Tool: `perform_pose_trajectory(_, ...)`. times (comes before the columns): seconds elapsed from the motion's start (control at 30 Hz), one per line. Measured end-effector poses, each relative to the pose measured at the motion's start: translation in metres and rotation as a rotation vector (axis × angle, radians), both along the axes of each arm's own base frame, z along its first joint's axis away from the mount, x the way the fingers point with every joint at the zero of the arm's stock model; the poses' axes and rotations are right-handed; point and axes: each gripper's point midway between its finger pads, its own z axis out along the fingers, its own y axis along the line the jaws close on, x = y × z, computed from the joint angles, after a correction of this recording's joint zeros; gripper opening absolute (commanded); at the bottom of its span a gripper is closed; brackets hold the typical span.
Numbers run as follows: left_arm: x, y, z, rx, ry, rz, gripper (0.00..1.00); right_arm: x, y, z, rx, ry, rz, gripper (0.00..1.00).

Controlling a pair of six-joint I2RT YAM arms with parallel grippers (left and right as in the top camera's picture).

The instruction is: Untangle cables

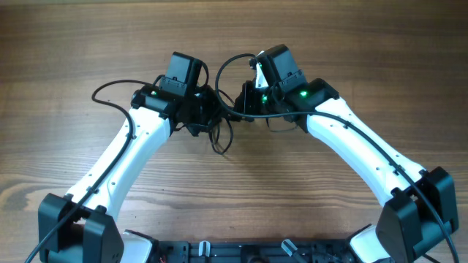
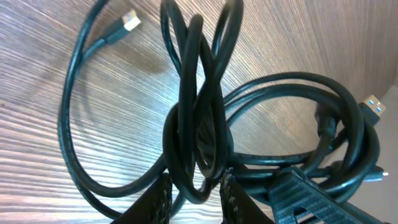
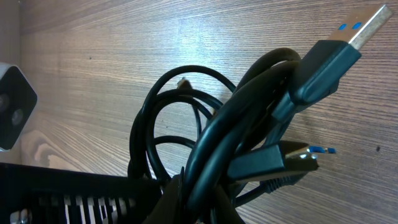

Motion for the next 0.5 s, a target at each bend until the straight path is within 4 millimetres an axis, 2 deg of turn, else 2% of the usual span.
perform_pose_trajectory(0.4, 0.003, 0.013, -0.002, 0.012, 0.014, 0.036, 0.27, 0.0, 0.0, 0.0, 0.0, 0.0, 0.0, 0.04)
perform_pose_trajectory(0.5, 0.002, 0.011, -0.001, -0.013, 0.025, 0.029, 0.27, 0.0, 0.0, 0.0, 0.0, 0.0, 0.0, 0.04)
